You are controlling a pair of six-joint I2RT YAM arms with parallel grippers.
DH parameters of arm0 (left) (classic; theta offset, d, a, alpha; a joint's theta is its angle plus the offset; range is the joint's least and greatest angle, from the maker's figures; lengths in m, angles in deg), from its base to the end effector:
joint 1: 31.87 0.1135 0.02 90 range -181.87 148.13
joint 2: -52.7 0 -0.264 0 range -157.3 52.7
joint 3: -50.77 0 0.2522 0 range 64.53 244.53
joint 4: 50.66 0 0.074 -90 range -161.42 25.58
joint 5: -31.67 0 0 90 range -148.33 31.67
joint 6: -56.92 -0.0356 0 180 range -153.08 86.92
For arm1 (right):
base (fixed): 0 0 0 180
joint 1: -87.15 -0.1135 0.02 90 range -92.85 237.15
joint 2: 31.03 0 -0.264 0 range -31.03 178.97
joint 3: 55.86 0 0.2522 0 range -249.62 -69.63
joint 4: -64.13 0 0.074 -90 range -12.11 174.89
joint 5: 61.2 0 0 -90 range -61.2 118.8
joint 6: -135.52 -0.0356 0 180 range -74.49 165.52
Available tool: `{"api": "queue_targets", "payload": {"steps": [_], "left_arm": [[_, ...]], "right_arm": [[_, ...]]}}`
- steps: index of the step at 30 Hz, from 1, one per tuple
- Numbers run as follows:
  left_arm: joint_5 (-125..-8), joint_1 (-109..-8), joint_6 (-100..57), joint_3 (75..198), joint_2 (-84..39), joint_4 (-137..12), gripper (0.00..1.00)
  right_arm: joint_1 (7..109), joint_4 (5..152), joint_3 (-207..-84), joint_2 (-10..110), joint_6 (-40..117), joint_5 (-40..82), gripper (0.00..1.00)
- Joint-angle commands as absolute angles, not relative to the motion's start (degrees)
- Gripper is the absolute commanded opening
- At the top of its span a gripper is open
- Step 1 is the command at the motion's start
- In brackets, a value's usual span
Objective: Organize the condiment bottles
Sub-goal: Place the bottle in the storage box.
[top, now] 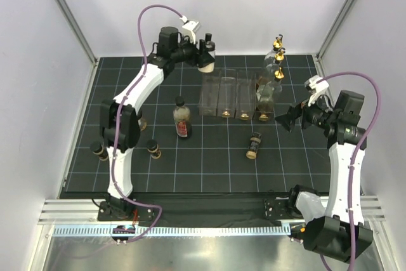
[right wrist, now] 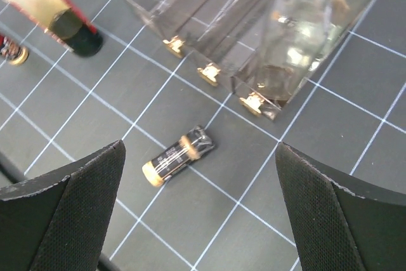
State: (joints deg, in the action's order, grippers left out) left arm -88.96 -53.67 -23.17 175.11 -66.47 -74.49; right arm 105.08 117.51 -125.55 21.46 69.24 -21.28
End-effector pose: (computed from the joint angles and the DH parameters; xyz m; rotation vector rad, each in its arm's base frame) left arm 0.4566 -0.2021 0.3333 0.5711 1.8604 -0.8775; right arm 0.1781 -0.0289 0.3403 -0.5571 1.9134 0.4968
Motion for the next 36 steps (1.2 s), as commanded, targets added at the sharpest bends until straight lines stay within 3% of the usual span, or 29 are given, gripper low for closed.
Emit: {"api": "queue_targets", "payload": {"steps": [1, 23, 36], "left_arm": [[-96.4, -52.3, -21.4, 180.6, -68.8, -65.3, 0.00], [-101.0, -51.4, -20.8, 180.9, -82.8, -45.4, 0.01], [-99.5, -50.9, -20.9, 180.5, -86.7, -44.3, 0.04]], "right_arm": [[107.7, 109.2, -124.3, 22.7, 65.8, -23.7, 1.00], [114.0, 106.5, -120.0, 24.3, 64.6, -25.6, 1.00], [115.5, 106.6, -120.2, 25.1, 64.6, -26.8, 1.00]]}}
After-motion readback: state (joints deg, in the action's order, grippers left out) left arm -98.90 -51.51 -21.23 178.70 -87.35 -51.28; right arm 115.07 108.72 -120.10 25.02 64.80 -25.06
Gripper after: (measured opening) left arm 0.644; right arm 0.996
